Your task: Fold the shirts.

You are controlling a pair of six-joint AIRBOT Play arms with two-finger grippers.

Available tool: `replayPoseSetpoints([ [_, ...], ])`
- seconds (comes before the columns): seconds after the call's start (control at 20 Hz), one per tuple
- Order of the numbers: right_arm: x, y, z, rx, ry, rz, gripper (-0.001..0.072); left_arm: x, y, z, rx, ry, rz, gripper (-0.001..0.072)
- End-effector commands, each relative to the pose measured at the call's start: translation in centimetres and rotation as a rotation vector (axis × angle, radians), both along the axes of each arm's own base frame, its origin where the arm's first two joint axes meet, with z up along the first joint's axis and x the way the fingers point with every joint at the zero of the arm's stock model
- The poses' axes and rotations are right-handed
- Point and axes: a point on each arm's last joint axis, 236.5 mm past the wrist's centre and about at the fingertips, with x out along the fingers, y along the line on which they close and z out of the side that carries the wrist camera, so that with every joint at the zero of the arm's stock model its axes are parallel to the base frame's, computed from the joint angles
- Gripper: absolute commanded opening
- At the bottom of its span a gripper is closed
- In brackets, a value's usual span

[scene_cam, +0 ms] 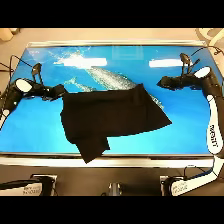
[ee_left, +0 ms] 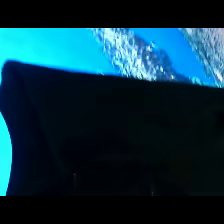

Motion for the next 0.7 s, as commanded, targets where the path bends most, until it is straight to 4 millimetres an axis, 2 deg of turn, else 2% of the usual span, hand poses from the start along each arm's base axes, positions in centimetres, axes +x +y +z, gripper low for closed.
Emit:
replayPoseSetpoints([
  [0.0, -2.1, -3.2, 2.5, -0.117, -0.033, 0.094, 0.0641, -4.7, 1.8, -0.6, -0.031, 0.223, -0.055, 0.0537],
  [0.05, -3.6, -5.3, 2.9, -0.165, -0.001, 0.09, 0.0625, -6.8, 2.7, -0.6, -0.04, 0.291, -0.087, 0.0476],
  [0.1, -5.8, -7.6, 2.5, -0.216, 0.067, 0.097, 0.0597, -8.9, 3.2, -0.5, -0.048, 0.343, -0.126, 0.034],
  [0.2, -10.6, -10.9, 0.8, -0.278, 0.25, 0.125, 0.0527, -12.8, 3.0, -1.2, -0.06, 0.404, -0.156, 0.032],
  [0.25, -12.8, -12.1, -0.2, -0.299, 0.334, 0.138, 0.0527, -15.1, 2.3, -2.4, -0.067, 0.426, -0.159, 0.0337],
  [0.3, -14.1, -12.5, -0.9, -0.291, 0.384, 0.146, 0.0527, -17.3, 1.8, -3.9, -0.071, 0.455, -0.155, 0.0402],
  [0.35, -14.8, -12.2, -1.5, -0.266, 0.409, 0.151, 0.0527, -19.7, 1.1, -5.7, -0.078, 0.487, -0.147, 0.0423],
  [0.45, -15.6, -11.0, -2.3, -0.235, 0.441, 0.175, 0.0527, -23.3, -0.3, -8.0, -0.128, 0.528, -0.143, 0.04],
  [0.55, -15.9, -10.4, -2.8, -0.22, 0.452, 0.187, 0.0527, -24.5, -1.3, -9.3, -0.17, 0.534, -0.128, 0.0397],
  [0.65, -16.1, -10.0, -3.1, -0.203, 0.459, 0.191, 0.0527, -24.3, -1.5, -10.1, -0.184, 0.522, -0.093, 0.0398],
])
